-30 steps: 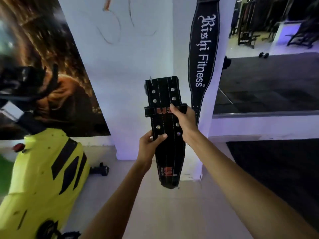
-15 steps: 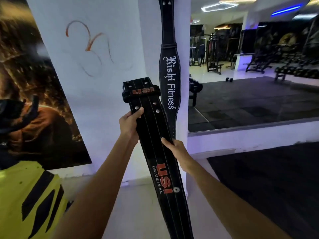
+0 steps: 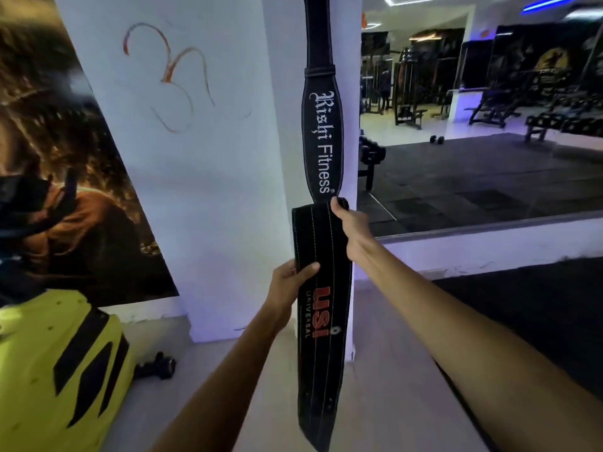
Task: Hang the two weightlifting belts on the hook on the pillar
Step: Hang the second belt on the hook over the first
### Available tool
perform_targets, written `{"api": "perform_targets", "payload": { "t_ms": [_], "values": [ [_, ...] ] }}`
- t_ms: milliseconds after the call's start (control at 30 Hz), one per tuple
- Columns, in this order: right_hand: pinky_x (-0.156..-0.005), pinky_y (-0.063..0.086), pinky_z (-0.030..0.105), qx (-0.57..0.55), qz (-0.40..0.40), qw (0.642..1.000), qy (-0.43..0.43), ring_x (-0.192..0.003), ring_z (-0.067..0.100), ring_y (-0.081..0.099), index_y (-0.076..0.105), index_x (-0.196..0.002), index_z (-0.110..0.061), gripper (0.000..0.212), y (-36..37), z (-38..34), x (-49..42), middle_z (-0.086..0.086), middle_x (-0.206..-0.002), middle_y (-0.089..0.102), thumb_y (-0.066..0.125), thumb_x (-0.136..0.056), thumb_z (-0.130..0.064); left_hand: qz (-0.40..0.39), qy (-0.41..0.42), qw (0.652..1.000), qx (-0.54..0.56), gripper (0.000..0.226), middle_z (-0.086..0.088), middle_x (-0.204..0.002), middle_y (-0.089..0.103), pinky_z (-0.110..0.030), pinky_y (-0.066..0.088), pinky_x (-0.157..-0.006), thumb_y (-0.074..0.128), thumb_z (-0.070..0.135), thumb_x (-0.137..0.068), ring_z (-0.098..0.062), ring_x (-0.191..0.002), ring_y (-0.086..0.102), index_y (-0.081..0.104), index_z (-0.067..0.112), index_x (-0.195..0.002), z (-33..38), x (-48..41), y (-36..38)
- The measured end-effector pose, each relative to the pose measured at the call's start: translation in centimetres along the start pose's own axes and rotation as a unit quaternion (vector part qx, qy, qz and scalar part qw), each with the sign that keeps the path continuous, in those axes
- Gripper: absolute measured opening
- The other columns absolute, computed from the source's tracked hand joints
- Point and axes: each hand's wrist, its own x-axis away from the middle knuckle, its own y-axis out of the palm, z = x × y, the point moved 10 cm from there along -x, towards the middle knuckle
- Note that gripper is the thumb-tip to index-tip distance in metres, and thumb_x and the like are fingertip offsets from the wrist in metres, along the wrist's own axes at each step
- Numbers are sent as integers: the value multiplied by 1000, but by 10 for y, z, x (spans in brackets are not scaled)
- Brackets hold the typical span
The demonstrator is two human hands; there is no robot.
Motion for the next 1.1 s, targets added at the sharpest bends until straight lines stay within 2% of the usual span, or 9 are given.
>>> {"api": "perform_targets", "payload": {
  "t_ms": [67, 167, 333, 467, 600, 700, 833, 967, 1100],
  "values": [
    [-70, 47, 28, 23, 12, 1000, 19, -72, 14, 54, 59, -99, -9, 27, -8, 11, 0, 1, -78, 57, 65, -85, -31, -59, -54, 996, -50, 23, -22, -106, 67, -28, 54, -79, 59, 15, -88, -24, -90, 66, 67, 1, -106, -31, 8, -5],
    [-92, 49, 37, 46, -10, 998, 35, -97, 25, 59, 60, -112, -3, 41, -2, 22, 1, 7, -97, 62, 66, -83, -32, -23, -42, 998, -36, 21, -9, -100, 72, -23, 54, -78, 59, 23, -90, -15, -88, 69, 69, 10, -102, -12, -1, -21],
    [-70, 53, 22, 109, -64, 991, -49, -87, 20, 64, 65, -108, -2, 37, 17, -8, 6, 7, -93, 67, 67, -83, -29, 104, 59, 993, -9, 6, 1, -64, 72, -27, 56, -58, 69, 10, -81, -13, -59, 70, 71, 6, -77, 54, -17, -26],
    [-55, 51, 12, 91, -123, 984, -87, -59, 2, 68, 67, -83, -14, 7, 19, -8, 25, -8, -67, 72, 69, -81, -20, 203, 24, 969, 141, 13, -12, -69, 69, -35, 60, -64, 71, 12, -80, -26, -61, 68, 69, 1, -73, 72, -29, -35],
    [-79, 54, 21, 155, -154, 974, -62, -81, 8, 67, 63, -108, -3, 33, -1, 52, 40, 2, -94, 69, 72, -77, -11, 212, 6, 966, 148, 19, -11, -69, 65, -40, 60, -65, 73, 12, -78, -25, -60, 66, 62, 3, -67, 75, -38, -37],
    [-76, 52, 10, 244, -184, 952, 2, -87, 8, 64, 55, -119, 2, 46, -24, 109, 49, 1, -97, 67, 72, -76, -6, 211, -3, 966, 148, 18, -13, -75, 67, -43, 61, -70, 75, 15, -76, -30, -71, 69, 63, 3, -68, 73, -39, -40],
    [-114, 28, 45, 380, -270, 875, 131, -138, 28, 34, 30, -144, -16, 75, -34, 148, 57, 10, -149, 37, 54, -84, -54, 199, -15, 968, 152, 17, -14, -82, 69, -43, 60, -72, 74, 17, -77, -30, -77, 70, 65, 4, -71, 66, -42, -51],
    [-96, 45, 39, 43, -282, 948, 139, -118, 25, 54, 41, -139, -14, 91, 22, 79, 34, 11, -126, 58, 14, -79, -77, 130, 0, 982, 138, 15, -10, -74, 71, -32, 60, -61, 68, 15, -83, -22, -65, 70, 68, 0, -80, 57, -33, -42],
    [-79, 52, 37, -10, -123, 981, 149, -89, 26, 65, 63, -111, -9, 66, 18, 47, -3, 11, -89, 71, 55, -76, -65, -27, 50, 998, 28, 13, 1, -78, 74, -26, 53, -66, 61, 16, -87, -14, -74, 70, 72, 8, -90, 41, -22, -23]
  ]
}}
